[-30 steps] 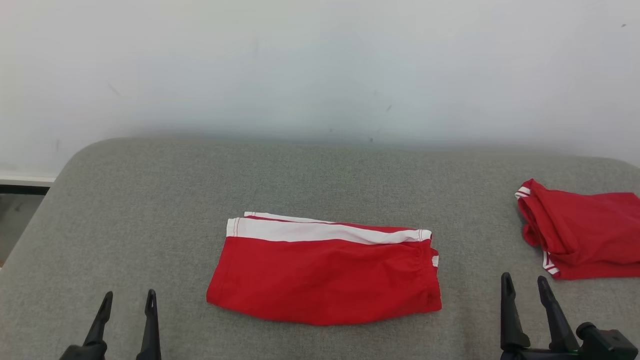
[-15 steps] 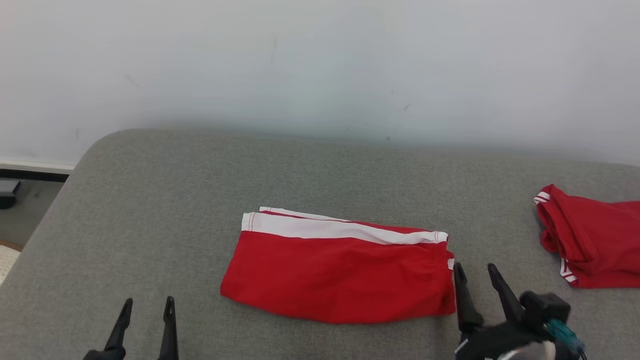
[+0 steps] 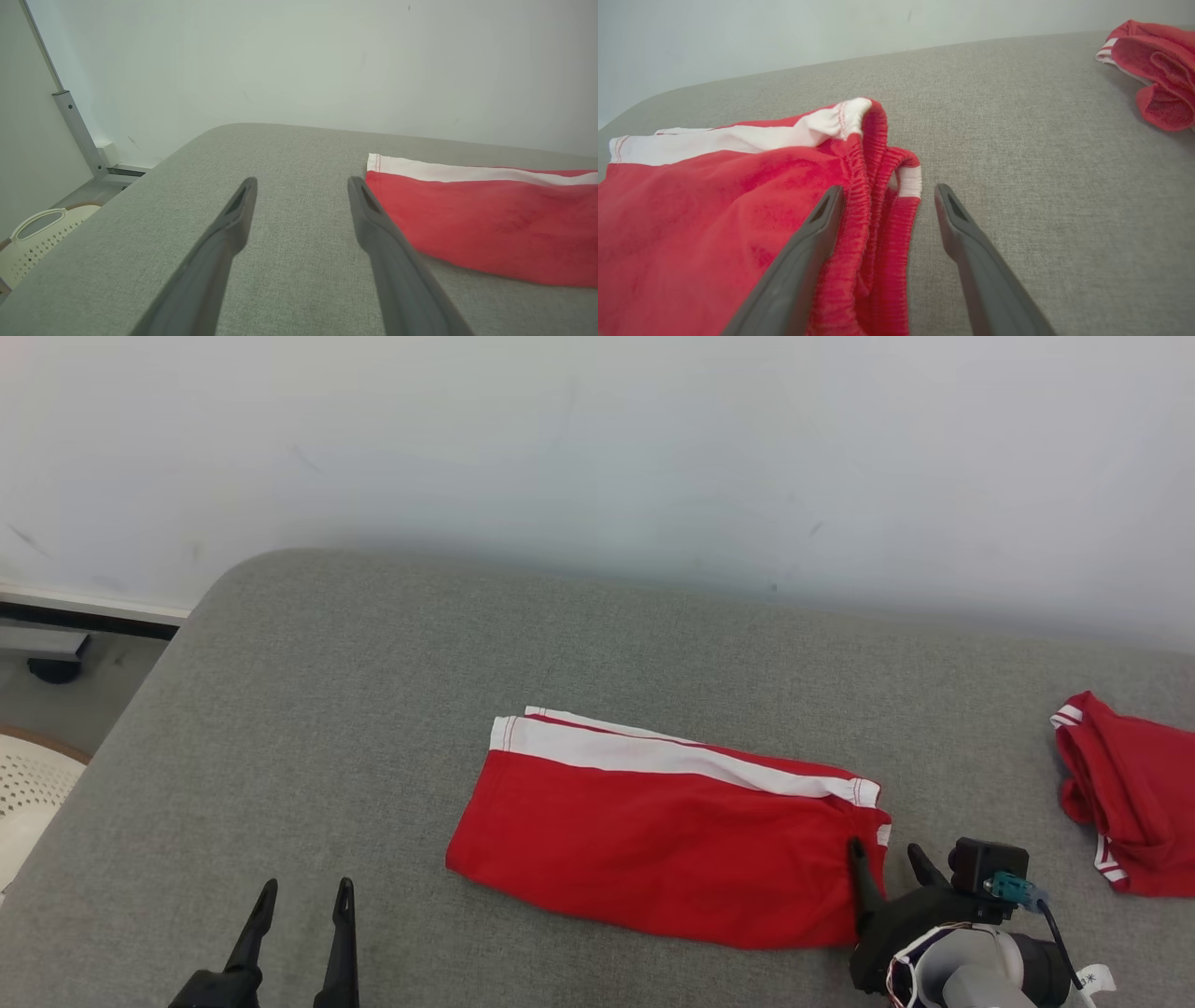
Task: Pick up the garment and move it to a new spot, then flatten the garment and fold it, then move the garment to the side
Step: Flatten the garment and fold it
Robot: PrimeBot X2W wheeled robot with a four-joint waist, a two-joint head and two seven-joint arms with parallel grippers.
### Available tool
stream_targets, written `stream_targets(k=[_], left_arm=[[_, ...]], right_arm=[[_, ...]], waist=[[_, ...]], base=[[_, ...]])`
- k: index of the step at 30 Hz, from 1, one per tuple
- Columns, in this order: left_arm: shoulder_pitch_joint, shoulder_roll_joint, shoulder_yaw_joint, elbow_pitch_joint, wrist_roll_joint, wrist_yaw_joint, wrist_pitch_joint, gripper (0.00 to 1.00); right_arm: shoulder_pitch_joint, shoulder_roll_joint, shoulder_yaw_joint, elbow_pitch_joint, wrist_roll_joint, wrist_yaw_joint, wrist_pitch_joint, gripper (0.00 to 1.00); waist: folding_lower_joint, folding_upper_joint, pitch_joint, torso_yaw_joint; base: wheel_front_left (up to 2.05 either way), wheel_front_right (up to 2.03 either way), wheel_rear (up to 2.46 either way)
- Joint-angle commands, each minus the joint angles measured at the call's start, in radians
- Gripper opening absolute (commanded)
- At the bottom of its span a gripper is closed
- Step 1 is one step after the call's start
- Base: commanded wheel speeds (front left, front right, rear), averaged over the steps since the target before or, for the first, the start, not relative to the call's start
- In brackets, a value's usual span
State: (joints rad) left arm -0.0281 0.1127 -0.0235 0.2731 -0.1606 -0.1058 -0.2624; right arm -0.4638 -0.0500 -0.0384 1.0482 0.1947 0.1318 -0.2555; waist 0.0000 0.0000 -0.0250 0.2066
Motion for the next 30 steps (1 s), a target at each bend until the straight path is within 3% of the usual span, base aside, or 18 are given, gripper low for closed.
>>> stream_targets(k=[1,10,17,23,25,26,28,29,30], left_arm=[[-0.018,-0.005,0.005,0.003,0.010,-0.005,-0.003,1.00],[-0.044,-0.019,0.000,0.020,0.026,-0.016,-0.003,1.00],[-0.077,-0.023,-0.014,0.032,0.022,-0.024,-0.003,1.00],[-0.088,-0.025,-0.012,0.040,0.023,-0.026,-0.003,1.00],[-0.088,-0.026,-0.009,0.043,0.024,-0.025,-0.003,1.00],[-0.087,-0.025,-0.006,0.045,0.025,-0.023,-0.003,1.00],[-0.081,-0.024,0.000,0.047,0.025,-0.023,-0.003,1.00],[-0.078,-0.025,0.003,0.048,0.025,-0.024,-0.003,1.00],[-0.074,-0.025,0.004,0.050,0.025,-0.024,-0.003,1.00]], right_arm=[[-0.023,0.000,-0.005,0.039,0.020,-0.003,-0.004,1.00],[-0.112,0.000,-0.001,0.211,0.162,-0.003,0.024,1.00],[-0.133,0.000,0.115,0.226,0.279,-0.003,0.065,1.00],[-0.125,0.002,0.133,0.245,0.276,-0.003,0.089,1.00],[-0.118,0.000,0.118,0.249,0.261,-0.003,0.103,0.43],[-0.110,-0.005,0.110,0.250,0.253,-0.003,0.114,0.35],[-0.090,-0.014,0.088,0.252,0.234,-0.003,0.137,0.29],[-0.081,-0.019,0.078,0.252,0.222,-0.003,0.145,0.02],[-0.073,-0.021,0.070,0.252,0.208,-0.003,0.156,0.00]], waist=[[0.0000,0.0000,0.005,0.004],[0.0000,0.0000,0.025,0.020],[0.0000,0.0000,0.056,0.043],[0.0000,0.0000,0.063,0.046],[0.0000,0.0000,0.062,0.043],[0.0000,0.0000,0.060,0.041],[0.0000,0.0000,0.054,0.036],[0.0000,0.0000,0.051,0.033],[0.0000,0.0000,0.048,0.030]], base=[[0.00,0.00,0.00],[0.00,0.00,0.00],[0.00,0.00,0.00],[0.00,0.00,0.00],[0.00,0.00,0.00],[0.00,0.00,0.00],[0.00,0.00,0.00],[0.00,0.00,0.00],[0.00,0.00,0.00]])
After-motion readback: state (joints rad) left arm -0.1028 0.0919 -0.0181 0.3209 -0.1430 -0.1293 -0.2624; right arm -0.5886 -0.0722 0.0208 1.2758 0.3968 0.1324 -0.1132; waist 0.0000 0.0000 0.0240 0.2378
